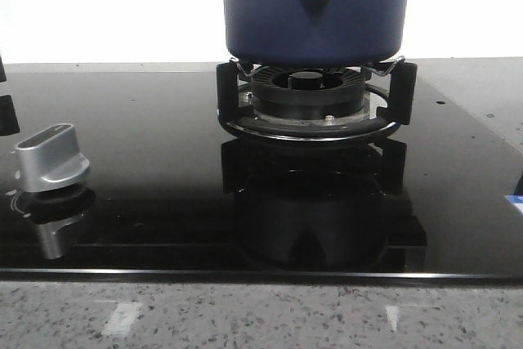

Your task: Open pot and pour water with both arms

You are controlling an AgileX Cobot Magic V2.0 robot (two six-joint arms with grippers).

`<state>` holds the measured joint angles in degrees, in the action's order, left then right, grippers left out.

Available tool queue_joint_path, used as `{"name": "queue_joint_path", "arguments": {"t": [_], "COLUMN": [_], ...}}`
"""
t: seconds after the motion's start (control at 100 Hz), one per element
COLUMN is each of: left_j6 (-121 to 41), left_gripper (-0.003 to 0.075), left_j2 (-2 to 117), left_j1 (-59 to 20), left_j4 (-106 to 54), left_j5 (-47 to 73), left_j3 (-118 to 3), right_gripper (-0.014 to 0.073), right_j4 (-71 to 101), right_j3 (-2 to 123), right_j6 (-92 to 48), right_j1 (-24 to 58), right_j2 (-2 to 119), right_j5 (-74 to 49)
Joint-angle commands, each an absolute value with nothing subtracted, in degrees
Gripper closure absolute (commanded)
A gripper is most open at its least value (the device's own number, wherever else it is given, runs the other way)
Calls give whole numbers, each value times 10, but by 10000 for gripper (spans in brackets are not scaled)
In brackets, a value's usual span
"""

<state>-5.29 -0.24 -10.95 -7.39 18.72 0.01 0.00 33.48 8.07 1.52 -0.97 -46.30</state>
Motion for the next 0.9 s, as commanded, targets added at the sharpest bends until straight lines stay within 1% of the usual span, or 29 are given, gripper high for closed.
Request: {"name": "queue_joint_path", "arguments": {"t": [0.0, 0.47, 0.68, 0.77, 0.89], "left_j6": [-47, -47, -47, -47, -47], "left_gripper": [740, 740, 740, 740, 740], "left_j2": [-18, -18, -18, -18, -18], "left_j1": [-109, -109, -109, -109, -109], "left_j4": [-83, -83, -83, -83, -83], "left_j5": [162, 162, 162, 162, 162], "left_j3": [18, 18, 18, 18, 18], "right_gripper": [668, 668, 668, 668, 668], "right_j4": [0, 0, -5, -3, 15], "right_j3": [346, 343, 296, 251, 169], "right_j6": [75, 75, 75, 75, 75], "right_j1": [15, 15, 6, -10, -40], "right_j2": [-8, -8, -16, -16, -16], "right_j5": [-420, -420, -415, -375, -252]}}
